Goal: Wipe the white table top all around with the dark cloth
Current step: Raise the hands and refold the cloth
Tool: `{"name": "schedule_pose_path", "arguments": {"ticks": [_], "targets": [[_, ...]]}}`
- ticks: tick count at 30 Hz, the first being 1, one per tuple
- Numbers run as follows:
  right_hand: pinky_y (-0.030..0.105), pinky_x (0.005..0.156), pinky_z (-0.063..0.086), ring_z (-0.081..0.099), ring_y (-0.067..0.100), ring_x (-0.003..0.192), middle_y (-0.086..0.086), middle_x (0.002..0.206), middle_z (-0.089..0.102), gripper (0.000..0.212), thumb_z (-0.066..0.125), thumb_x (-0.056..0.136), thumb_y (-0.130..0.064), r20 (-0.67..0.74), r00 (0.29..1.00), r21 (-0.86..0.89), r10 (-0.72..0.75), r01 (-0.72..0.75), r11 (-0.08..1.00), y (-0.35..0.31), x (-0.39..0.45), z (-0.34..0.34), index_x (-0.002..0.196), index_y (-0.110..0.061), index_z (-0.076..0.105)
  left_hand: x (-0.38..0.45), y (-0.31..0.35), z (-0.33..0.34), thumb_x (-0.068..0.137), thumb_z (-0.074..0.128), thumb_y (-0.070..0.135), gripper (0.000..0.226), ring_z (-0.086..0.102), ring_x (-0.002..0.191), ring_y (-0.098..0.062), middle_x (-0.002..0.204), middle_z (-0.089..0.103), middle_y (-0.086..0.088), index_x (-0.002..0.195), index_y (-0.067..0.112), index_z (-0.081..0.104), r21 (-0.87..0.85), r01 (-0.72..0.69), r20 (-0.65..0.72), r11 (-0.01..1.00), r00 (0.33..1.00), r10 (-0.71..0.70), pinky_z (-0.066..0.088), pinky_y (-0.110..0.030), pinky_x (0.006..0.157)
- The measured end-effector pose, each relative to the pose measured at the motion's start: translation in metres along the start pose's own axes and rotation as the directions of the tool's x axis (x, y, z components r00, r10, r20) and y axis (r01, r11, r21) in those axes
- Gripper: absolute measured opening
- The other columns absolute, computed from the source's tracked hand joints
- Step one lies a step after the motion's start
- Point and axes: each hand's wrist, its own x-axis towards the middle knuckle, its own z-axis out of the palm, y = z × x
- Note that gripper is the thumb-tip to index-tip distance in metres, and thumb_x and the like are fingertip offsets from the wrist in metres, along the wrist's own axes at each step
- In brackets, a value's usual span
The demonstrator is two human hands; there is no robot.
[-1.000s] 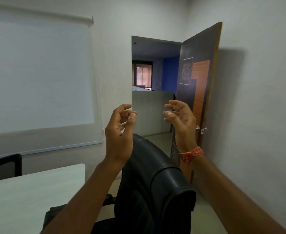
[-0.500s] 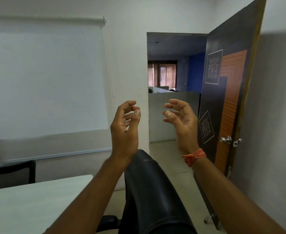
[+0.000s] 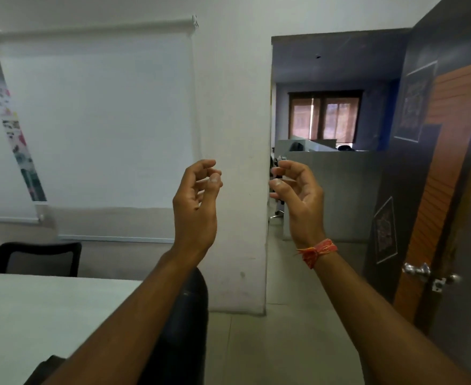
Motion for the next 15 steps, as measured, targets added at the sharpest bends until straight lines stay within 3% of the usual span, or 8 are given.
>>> {"name": "schedule_pose_path", "arguments": {"ticks": [7, 11, 15], "targets": [[0.057, 0.086, 0.056, 0.065, 0.023, 0.105, 0.004, 0.118, 0.066, 0.052, 0.065, 0.078, -0.045, 0.065, 0.998, 0.132, -0.003, -0.006, 0.991, 0.047, 0.053, -0.009, 0.122, -0.017, 0.060, 0.027, -0.031, 0.039, 0.095, 0.051, 0.037, 0.023, 0.067, 0.102, -0.018, 0.114, 0.068, 0.002, 0.117, 0.032, 0.057, 0.086, -0.029, -0.090, 0.996, 0.995, 0.037, 0.058, -0.046, 0.092], [0.057, 0.086, 0.056, 0.066, 0.022, 0.103, 0.003, 0.116, 0.066, 0.043, 0.065, 0.077, -0.044, 0.114, 0.993, 0.197, 0.006, -0.029, 0.980, 0.082, 0.085, 0.016, 0.115, -0.026, 0.061, 0.052, -0.069, 0.042, 0.098, 0.052, 0.030, 0.026, 0.068, 0.101, -0.018, 0.115, 0.068, -0.001, 0.122, 0.021, 0.058, 0.127, -0.013, -0.148, 0.992, 0.989, 0.032, 0.058, -0.042, 0.091], [0.058, 0.086, 0.056, 0.065, 0.021, 0.103, 0.005, 0.116, 0.066, 0.046, 0.065, 0.076, -0.044, 0.122, 0.992, 0.245, -0.019, -0.012, 0.969, 0.120, 0.120, 0.047, 0.116, -0.022, 0.061, 0.089, -0.112, 0.040, 0.102, 0.051, 0.022, 0.023, 0.068, 0.099, -0.018, 0.114, 0.068, -0.004, 0.124, 0.016, 0.058, 0.152, -0.044, -0.181, 0.987, 0.981, 0.071, 0.059, -0.038, 0.089]]}}
